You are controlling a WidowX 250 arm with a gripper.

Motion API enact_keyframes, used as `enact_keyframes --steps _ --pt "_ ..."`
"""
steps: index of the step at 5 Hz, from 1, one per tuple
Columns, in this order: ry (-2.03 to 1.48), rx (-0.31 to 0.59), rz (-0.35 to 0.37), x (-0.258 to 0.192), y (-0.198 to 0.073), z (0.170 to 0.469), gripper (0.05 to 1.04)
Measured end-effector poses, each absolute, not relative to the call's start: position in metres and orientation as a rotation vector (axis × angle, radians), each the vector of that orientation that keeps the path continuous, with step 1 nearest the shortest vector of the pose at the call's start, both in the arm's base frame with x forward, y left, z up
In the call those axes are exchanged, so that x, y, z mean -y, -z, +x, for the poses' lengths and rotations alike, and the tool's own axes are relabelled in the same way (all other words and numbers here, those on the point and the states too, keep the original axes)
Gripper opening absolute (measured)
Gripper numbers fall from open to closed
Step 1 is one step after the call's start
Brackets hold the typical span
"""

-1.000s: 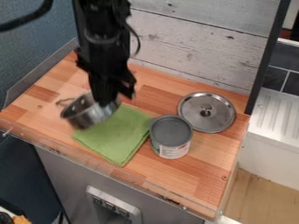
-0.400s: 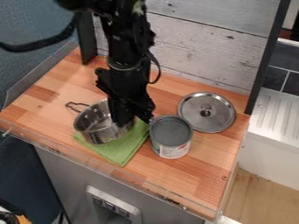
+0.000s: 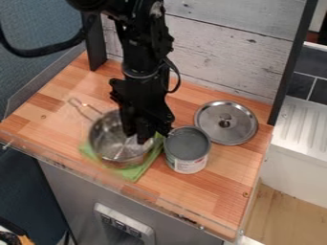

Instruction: Put the silver pot on the green cloth

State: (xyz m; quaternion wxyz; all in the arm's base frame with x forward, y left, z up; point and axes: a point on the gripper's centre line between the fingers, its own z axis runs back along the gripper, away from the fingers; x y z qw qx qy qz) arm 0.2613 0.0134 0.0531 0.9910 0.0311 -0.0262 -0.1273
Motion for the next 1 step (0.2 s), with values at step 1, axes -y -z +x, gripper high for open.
enact_keyframes --steps 1 --pt "0.231 0.063 0.044 -0.0175 -0.0678 0.2566 0.76"
